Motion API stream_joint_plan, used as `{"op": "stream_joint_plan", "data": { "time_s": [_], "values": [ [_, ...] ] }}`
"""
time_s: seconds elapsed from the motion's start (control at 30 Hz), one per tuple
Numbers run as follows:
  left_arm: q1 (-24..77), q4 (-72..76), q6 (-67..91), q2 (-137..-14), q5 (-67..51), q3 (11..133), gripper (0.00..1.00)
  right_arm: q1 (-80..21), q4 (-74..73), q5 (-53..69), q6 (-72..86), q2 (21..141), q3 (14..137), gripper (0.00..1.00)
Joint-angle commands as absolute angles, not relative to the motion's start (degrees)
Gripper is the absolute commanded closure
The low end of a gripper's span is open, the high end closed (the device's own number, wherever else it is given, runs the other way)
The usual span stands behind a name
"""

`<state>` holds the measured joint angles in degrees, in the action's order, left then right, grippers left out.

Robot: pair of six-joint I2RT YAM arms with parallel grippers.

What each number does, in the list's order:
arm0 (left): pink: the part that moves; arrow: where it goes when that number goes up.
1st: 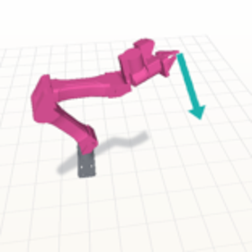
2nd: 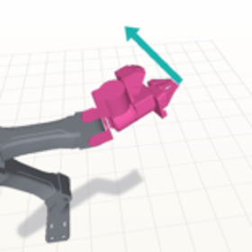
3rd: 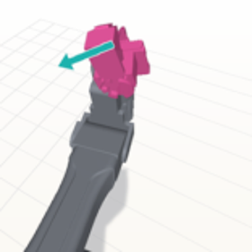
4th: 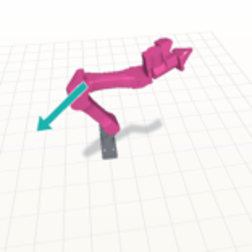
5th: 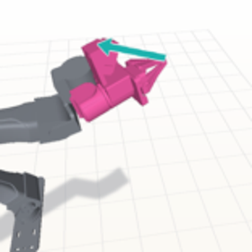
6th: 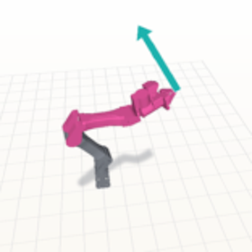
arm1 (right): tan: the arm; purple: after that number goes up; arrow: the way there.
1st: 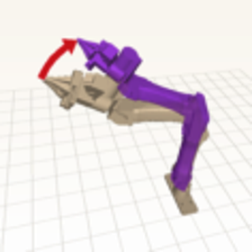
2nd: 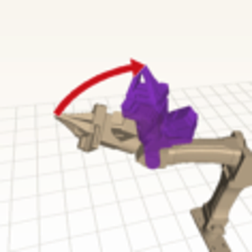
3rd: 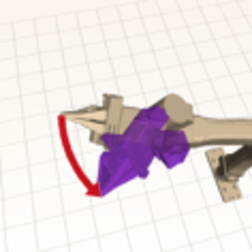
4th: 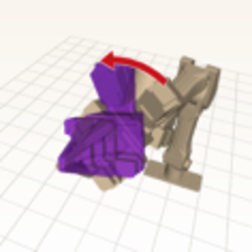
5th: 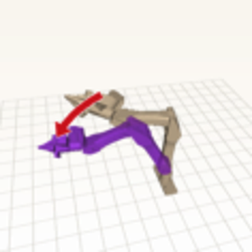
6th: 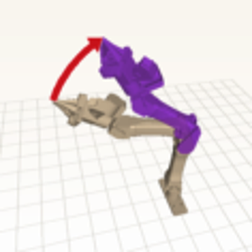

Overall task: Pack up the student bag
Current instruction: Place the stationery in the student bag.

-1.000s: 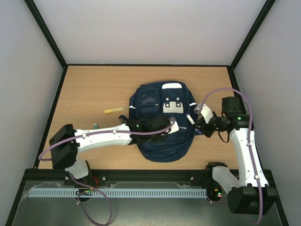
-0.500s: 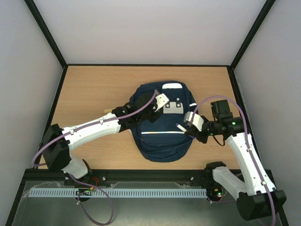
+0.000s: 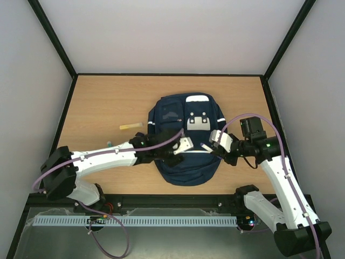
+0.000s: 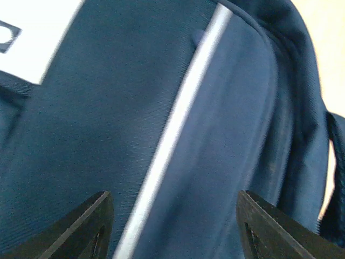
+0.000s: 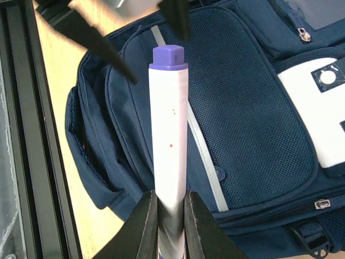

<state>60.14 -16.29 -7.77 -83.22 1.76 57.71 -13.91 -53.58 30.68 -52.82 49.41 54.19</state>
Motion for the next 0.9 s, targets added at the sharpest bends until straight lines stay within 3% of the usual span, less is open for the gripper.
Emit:
{"op": "stream_joint_plan", "data": {
  "time_s": [0.0, 0.27, 0.63, 0.77, 0.87],
  "values": [
    [64.9, -18.1, -10.6, -86.4, 4.6, 57.5, 0.36, -14.2, -53.3, 33.2, -50.2, 48.9, 52.8, 0.90],
    [68.6, -15.7, -14.0, -93.7, 10.5, 60.7, 0.43, -14.2, -53.0, 32.3, -49.6, 48.2, 51.6, 0.90],
    [68.6, -12.7, -15.2, -94.3, 17.2, 62.5, 0.87, -14.2, -53.1, 31.8, -49.5, 47.5, 50.6, 0.90],
    [67.6, -11.9, -14.2, -92.4, 19.0, 63.1, 0.97, -14.2, -54.5, 31.3, -51.5, 46.7, 49.5, 0.90],
    [66.0, -10.4, -12.1, -89.6, 20.2, 63.6, 0.98, -14.2, -55.7, 29.3, -53.5, 45.5, 46.3, 0.90]
  ]
}}
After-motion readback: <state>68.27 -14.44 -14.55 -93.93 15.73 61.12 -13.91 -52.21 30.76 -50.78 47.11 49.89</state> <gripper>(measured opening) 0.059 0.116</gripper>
